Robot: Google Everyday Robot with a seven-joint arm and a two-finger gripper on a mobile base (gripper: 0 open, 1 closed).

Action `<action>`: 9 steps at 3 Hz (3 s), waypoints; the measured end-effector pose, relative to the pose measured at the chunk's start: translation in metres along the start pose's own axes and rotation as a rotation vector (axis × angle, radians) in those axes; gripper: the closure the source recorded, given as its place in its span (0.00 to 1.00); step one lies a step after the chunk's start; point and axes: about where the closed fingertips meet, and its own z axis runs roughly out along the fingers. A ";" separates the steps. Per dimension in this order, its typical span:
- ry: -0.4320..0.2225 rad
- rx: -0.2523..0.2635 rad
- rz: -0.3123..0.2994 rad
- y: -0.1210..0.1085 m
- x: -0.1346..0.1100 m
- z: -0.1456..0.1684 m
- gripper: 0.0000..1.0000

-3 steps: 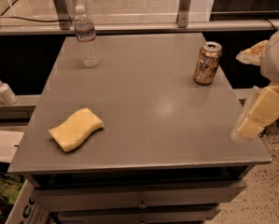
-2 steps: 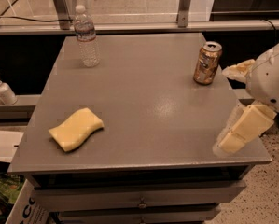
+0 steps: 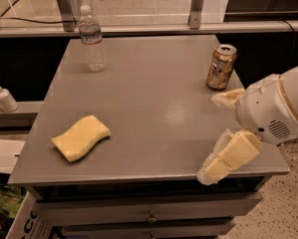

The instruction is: Move sponge near orange can

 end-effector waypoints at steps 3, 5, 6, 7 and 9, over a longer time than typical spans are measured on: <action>-0.116 -0.040 0.006 0.024 -0.026 0.043 0.00; -0.317 -0.063 0.060 0.035 -0.081 0.117 0.00; -0.315 -0.064 0.059 0.035 -0.081 0.116 0.00; -0.331 -0.036 0.036 0.037 -0.083 0.120 0.00; -0.397 0.059 -0.059 0.025 -0.104 0.152 0.00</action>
Offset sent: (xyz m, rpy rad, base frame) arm -0.0121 0.0998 -0.0352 0.2609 0.0043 0.0331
